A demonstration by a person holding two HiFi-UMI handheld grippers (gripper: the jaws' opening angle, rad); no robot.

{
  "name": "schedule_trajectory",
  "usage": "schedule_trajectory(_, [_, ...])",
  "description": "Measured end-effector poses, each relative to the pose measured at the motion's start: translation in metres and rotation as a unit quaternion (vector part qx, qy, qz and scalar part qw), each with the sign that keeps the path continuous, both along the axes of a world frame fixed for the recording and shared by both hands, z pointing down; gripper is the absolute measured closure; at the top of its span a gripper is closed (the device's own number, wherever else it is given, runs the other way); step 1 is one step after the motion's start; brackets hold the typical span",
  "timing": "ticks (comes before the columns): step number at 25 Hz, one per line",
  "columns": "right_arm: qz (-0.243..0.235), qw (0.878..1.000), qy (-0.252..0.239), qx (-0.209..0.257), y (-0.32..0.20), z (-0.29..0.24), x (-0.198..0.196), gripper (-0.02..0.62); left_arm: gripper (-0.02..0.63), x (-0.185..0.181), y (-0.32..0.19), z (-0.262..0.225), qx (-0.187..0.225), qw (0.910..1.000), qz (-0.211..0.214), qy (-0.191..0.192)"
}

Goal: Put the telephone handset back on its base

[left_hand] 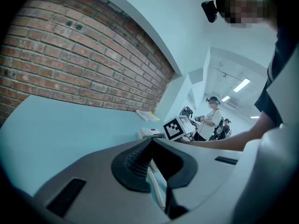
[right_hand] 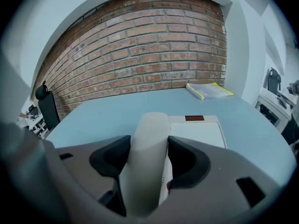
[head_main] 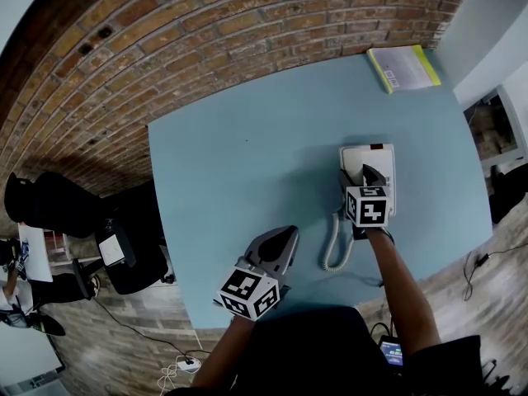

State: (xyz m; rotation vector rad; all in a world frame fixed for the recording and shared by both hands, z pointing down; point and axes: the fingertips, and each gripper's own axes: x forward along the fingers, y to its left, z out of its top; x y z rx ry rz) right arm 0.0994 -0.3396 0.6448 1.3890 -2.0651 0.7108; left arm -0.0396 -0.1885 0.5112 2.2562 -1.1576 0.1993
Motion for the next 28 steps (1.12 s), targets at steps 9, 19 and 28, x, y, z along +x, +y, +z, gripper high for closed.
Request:
schedule_trajectory(9, [0.002,1.000,-0.005,0.003,0.003,-0.005,0.001,0.357,0.597,0.001,0.001,-0.001,0.000,1.0000,0.003,0.002])
schedule_trajectory(19, [0.010,1.000,-0.014,0.006,0.011,-0.014,0.003,0.357,0.597,0.002,0.008,-0.005,0.006,0.9999,0.008,0.008])
schedule_trajectory(28, [0.012,1.000,-0.018,0.016,0.023,-0.029,0.006,0.357,0.597,0.002,0.017,-0.013,0.019,0.9997,0.010,0.011])
